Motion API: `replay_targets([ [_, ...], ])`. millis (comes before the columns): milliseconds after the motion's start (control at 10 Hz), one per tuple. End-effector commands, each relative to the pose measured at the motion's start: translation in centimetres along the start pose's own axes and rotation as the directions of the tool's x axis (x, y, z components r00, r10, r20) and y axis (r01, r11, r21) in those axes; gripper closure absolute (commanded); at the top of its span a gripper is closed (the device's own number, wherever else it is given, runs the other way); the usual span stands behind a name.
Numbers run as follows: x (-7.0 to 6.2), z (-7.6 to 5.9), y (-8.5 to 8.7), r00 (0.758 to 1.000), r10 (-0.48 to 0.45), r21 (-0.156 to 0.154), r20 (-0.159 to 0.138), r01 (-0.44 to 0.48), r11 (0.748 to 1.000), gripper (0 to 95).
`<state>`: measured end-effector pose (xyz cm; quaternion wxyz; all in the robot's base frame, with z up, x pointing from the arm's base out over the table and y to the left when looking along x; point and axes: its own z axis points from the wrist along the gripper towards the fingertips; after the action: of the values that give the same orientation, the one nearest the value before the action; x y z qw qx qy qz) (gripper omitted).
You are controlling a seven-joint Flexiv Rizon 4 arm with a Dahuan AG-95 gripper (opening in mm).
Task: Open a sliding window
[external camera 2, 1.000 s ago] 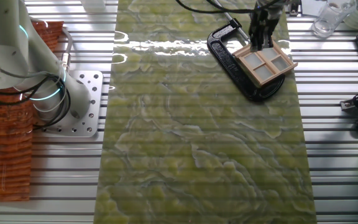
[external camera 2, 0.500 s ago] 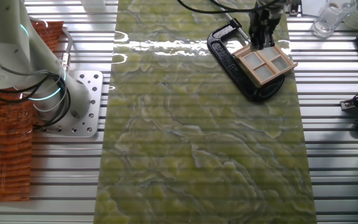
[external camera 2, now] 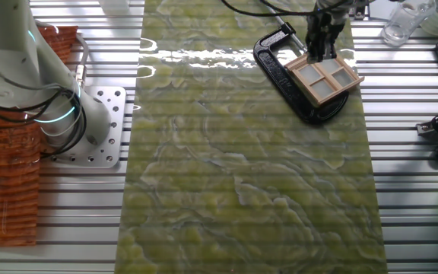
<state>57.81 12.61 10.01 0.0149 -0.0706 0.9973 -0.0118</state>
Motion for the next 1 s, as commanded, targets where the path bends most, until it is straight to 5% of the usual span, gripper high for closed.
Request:
replay_targets([
  [100, -0.2, 0.7, 0.1, 1.000, -0.019, -0.005, -0.017, 0.019, 1.000, 95.0],
  [500, -0.4, 3.2, 0.0, 1.000, -0.030, -0.001, 0.000, 0.030, 1.000, 95.0],
  [1000, -1.2, 3.2, 0.7, 1.000, -0.023, 0.001, -0.002, 0.023, 1.000, 95.0],
])
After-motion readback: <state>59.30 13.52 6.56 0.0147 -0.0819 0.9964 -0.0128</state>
